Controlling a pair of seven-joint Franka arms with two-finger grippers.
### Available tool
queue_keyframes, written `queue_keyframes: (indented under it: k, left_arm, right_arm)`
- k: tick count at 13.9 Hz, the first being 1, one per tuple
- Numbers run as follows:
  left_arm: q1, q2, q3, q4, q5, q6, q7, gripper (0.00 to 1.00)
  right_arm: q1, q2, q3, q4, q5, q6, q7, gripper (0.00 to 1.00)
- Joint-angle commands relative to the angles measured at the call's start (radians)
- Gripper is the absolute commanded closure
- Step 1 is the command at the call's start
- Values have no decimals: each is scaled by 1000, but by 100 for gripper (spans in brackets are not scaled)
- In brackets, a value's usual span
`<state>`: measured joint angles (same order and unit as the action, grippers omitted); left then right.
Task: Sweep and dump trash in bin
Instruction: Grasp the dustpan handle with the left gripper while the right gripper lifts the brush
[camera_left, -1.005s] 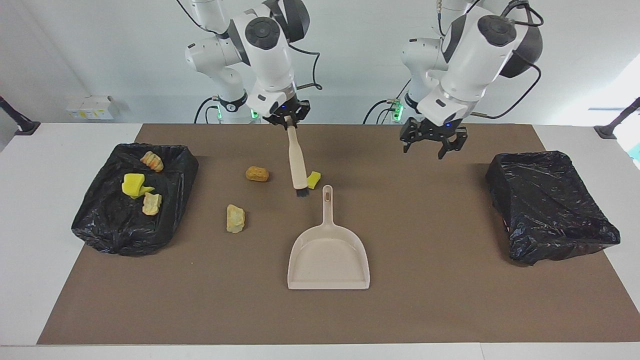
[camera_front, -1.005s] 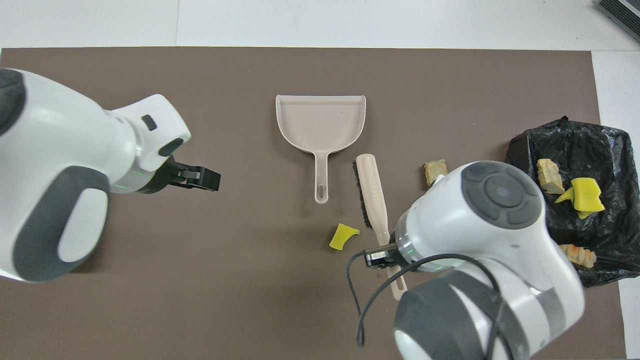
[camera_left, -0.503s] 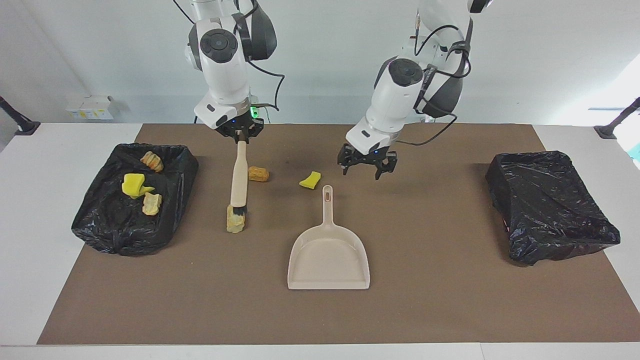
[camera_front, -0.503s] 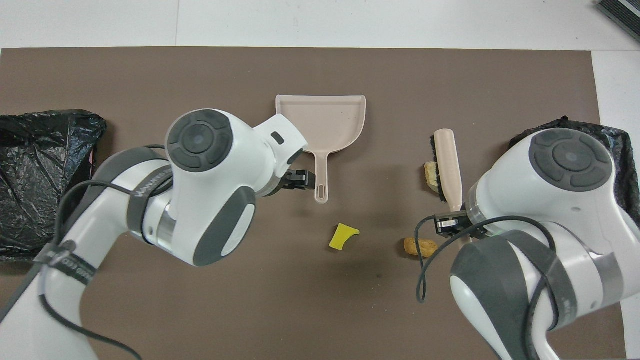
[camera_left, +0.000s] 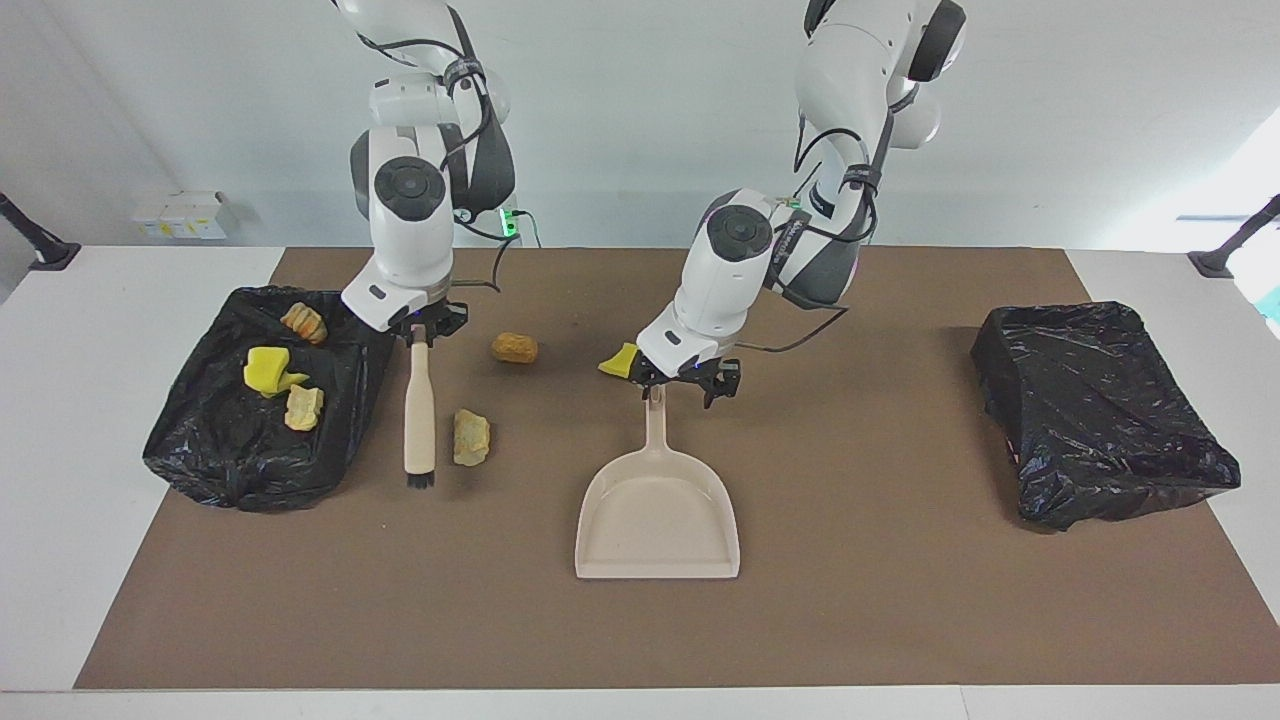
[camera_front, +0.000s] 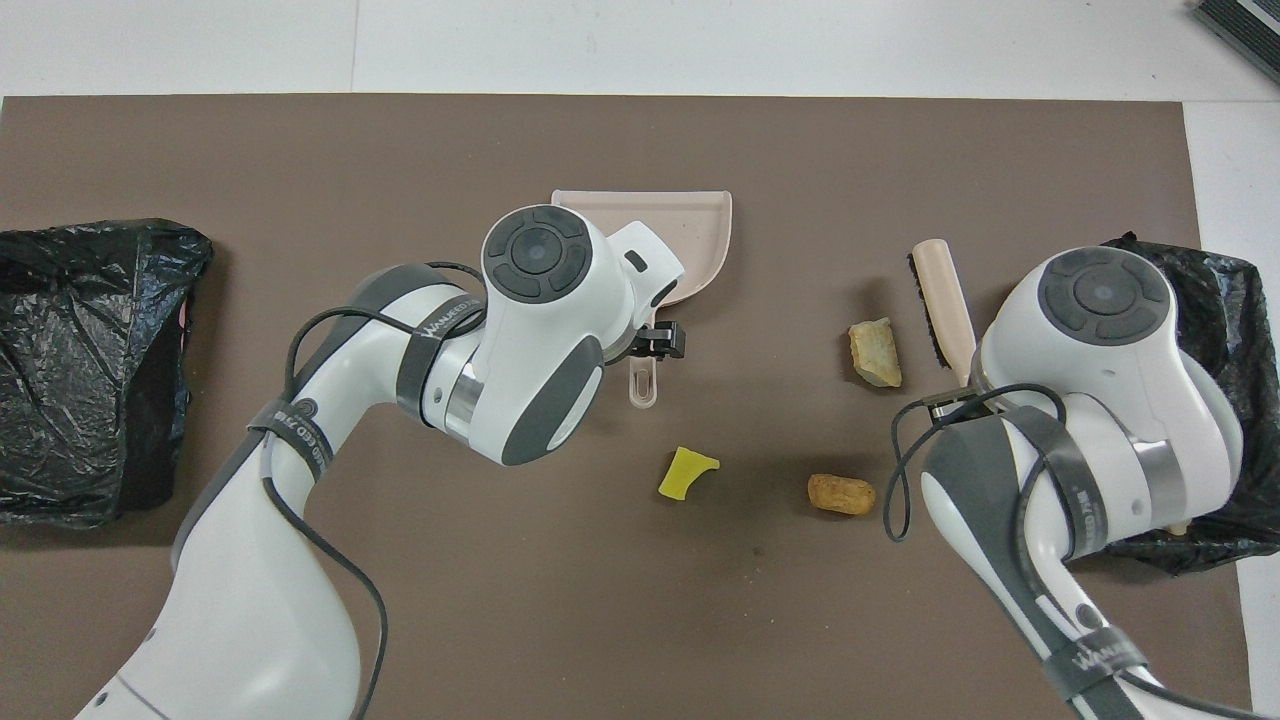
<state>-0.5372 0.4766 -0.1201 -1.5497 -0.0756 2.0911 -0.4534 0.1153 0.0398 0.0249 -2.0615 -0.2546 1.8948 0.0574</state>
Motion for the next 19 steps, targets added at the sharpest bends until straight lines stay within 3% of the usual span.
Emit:
queue_keyframes:
  k: [1,4,6,8,10,11,13,14,15,19]
  left_arm:
    - [-38,82,20,102,30,-20,-42,0]
    - [-47,85,19,97,31,-8,-56,0]
    - [-66,83,20,94,33,-13,-57,0]
    - [-67,82,19,89,33,-13,-59,0]
    - [-67,80,19,76,31,-17,-61,10]
    - [-67,80,19,77,30,-28,-61,33]
    - [-66,77,19,77,30,-60,-61,56]
    - [-66,77,19,77,17,-71,-62,81]
    - [-55,77,16,80,5,-95,-68,100]
    - [-17,36,23,76,-1,-144,-57,100]
  right_arm:
    - [-52,-32,15,-78,-15,63,-184,100]
    - [-59,-60,15,-129,1,78,-527,100]
    - [-48,-69,18,-140,5,76,-600,100]
    - [-22,-87,18,-160,97,66,-634,100]
    - [13,-109,18,-187,176,61,-630,100]
    - [32,-118,18,-198,196,53,-630,100]
    - [78,-132,18,-203,239,17,-625,100]
    - [81,-132,18,-201,264,-5,-625,100]
    - [81,-130,18,-192,274,-14,-628,100]
    - [66,-118,15,-103,275,-75,-648,100]
